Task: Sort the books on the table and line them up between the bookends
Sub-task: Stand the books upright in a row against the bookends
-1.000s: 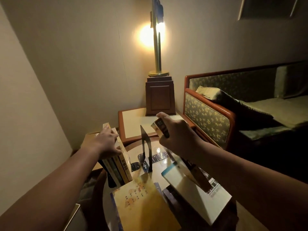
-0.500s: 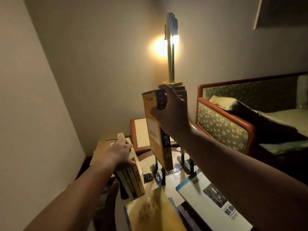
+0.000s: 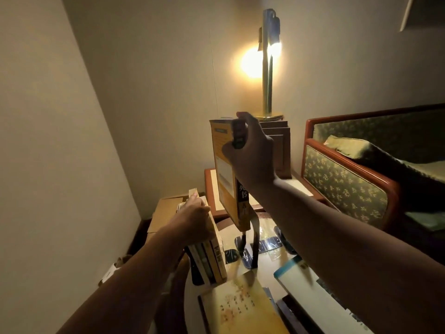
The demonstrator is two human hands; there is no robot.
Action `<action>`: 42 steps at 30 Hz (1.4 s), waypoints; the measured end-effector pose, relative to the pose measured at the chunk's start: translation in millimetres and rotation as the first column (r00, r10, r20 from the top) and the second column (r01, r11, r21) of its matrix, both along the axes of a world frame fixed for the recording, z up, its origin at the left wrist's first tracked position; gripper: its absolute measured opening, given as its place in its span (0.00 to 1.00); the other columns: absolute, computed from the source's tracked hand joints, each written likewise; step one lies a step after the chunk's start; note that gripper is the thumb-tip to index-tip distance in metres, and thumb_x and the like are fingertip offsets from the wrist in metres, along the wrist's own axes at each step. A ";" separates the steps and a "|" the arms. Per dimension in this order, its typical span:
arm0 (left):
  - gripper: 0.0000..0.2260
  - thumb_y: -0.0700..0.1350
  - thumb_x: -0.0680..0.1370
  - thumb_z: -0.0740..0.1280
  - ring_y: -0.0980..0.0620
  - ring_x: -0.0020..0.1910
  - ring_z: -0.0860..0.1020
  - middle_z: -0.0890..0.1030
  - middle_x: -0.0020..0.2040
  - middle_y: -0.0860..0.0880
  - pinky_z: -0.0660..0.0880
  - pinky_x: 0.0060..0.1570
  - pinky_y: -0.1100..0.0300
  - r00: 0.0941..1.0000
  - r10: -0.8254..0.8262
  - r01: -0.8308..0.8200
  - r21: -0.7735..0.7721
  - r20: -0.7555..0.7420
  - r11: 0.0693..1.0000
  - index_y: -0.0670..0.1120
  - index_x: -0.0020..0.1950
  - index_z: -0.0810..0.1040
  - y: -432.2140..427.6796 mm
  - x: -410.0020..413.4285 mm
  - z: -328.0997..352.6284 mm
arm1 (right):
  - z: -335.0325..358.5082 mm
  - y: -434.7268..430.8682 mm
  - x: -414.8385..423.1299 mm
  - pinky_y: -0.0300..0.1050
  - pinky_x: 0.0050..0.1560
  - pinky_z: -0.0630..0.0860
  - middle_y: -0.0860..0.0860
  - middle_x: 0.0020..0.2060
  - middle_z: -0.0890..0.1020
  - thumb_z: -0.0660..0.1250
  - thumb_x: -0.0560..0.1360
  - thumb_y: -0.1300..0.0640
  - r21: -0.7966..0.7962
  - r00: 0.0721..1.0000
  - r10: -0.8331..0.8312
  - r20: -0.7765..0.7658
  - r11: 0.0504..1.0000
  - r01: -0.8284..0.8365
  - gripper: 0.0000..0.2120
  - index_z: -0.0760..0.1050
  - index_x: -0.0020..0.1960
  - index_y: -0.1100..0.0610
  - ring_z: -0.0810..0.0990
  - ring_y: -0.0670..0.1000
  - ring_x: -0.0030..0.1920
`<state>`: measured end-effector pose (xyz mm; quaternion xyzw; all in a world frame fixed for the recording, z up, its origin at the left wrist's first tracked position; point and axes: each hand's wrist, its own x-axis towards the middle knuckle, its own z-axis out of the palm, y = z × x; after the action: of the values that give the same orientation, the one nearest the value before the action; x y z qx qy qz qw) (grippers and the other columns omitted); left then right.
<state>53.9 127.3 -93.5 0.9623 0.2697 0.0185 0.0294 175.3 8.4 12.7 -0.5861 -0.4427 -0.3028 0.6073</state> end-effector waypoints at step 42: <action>0.50 0.51 0.70 0.76 0.47 0.80 0.44 0.55 0.80 0.47 0.49 0.78 0.43 0.996 -0.077 0.082 -0.126 0.040 0.989 0.49 0.81 0.46 26.3 3.2 -6.8 | -231.6 33.1 4.7 0.57 0.58 0.76 0.52 0.63 0.73 0.51 0.77 0.28 -0.148 0.218 0.113 -0.970 0.440 -0.886 0.34 0.52 0.76 0.46 0.75 0.52 0.58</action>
<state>57.1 153.6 -100.3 0.9680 0.2312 0.0170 0.0965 180.0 41.4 -218.9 -0.6216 -0.3240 0.4824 0.5253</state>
